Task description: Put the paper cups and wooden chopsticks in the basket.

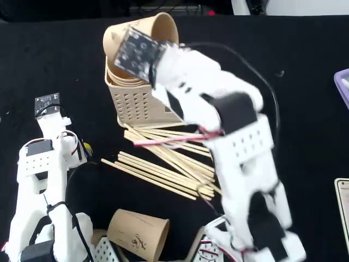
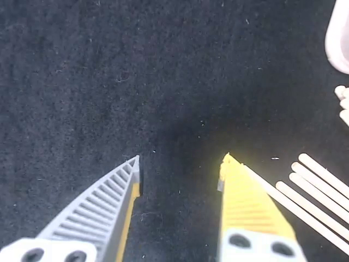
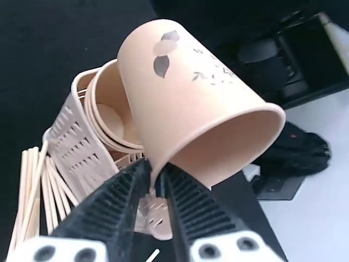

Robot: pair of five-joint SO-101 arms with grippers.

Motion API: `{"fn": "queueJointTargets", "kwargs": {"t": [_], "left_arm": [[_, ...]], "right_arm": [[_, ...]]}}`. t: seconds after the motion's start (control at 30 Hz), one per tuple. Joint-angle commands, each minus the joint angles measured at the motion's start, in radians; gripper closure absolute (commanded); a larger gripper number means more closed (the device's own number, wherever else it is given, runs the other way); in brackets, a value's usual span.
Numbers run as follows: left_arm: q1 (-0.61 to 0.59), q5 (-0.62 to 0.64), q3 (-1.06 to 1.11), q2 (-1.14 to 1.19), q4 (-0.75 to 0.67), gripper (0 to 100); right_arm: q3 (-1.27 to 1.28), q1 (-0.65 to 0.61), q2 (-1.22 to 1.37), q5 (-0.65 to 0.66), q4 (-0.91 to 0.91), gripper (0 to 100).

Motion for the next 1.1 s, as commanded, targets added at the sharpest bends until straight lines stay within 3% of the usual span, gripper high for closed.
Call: {"fn": "queueJointTargets", "kwargs": {"t": [0.0,0.2,0.6,0.67,0.8,1.07], "left_arm": [[-0.01,0.008,-0.015,-0.025,-0.011,77],[-0.01,0.008,-0.016,-0.025,-0.011,77],[-0.01,0.008,-0.016,-0.025,-0.011,77],[-0.01,0.008,-0.016,-0.025,-0.011,77],[-0.01,0.008,-0.016,-0.025,-0.011,77],[-0.01,0.008,-0.016,-0.025,-0.011,77]], "right_arm": [[-0.232,0.012,0.12,0.058,0.127,98.8],[-0.515,0.014,0.28,0.14,0.377,98.8],[-0.61,0.032,0.39,0.143,0.387,98.2],[-0.604,0.028,0.395,0.133,0.387,94.3],[-0.613,0.012,0.395,0.04,0.365,82.8],[-0.598,-0.043,0.397,-0.189,0.153,81.9]]}}
